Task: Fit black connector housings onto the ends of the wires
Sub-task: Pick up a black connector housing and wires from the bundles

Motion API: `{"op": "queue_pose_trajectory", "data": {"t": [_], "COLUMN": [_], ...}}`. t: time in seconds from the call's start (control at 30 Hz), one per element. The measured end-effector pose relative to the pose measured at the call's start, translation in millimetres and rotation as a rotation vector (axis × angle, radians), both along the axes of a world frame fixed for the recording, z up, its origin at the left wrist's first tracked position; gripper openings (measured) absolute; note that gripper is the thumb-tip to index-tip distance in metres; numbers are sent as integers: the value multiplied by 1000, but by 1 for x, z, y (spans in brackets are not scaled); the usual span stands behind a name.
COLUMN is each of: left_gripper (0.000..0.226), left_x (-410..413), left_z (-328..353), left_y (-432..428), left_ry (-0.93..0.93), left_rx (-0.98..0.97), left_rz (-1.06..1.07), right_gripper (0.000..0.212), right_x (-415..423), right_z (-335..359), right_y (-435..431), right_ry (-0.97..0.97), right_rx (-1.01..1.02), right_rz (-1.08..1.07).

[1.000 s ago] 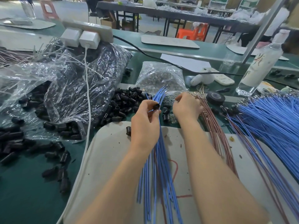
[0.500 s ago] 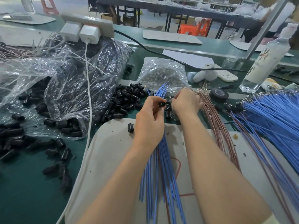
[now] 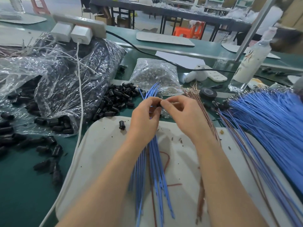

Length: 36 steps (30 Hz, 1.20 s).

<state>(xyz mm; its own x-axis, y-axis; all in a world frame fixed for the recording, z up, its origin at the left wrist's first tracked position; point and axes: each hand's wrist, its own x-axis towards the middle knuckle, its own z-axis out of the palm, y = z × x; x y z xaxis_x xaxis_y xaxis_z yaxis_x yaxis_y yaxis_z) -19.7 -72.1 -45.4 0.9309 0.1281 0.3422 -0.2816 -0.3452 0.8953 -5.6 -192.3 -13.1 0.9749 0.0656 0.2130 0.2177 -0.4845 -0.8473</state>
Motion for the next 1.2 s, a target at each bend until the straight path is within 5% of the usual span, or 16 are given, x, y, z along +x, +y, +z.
{"op": "queue_pose_trajectory", "data": {"t": [0.17,0.3,0.5,0.87,1.2], "left_gripper": [27,11,15,11,13], "left_x": [-3,-5,-4,-4,-7], "left_z": [-3,-4,-2,-1,2], "left_y": [-4,-7,-7,-2,-4], "left_ry": [-34,-80,-78,-114,-136], "left_rx": [205,437,380,252,273], "left_rz": [59,201,229,186,169], "right_gripper": [11,17,18,13,10], "right_x": [-8,-11,-15,-20,-23], "right_z": [-14,-19,-13,6,4], "right_y": [7,12,16,-2,6], "right_ry": [-145,-253,-203,-67,-274], "right_rx": [-85,-119,-102,274,60], "right_rz": [-140,-137,-107,16,-70]}}
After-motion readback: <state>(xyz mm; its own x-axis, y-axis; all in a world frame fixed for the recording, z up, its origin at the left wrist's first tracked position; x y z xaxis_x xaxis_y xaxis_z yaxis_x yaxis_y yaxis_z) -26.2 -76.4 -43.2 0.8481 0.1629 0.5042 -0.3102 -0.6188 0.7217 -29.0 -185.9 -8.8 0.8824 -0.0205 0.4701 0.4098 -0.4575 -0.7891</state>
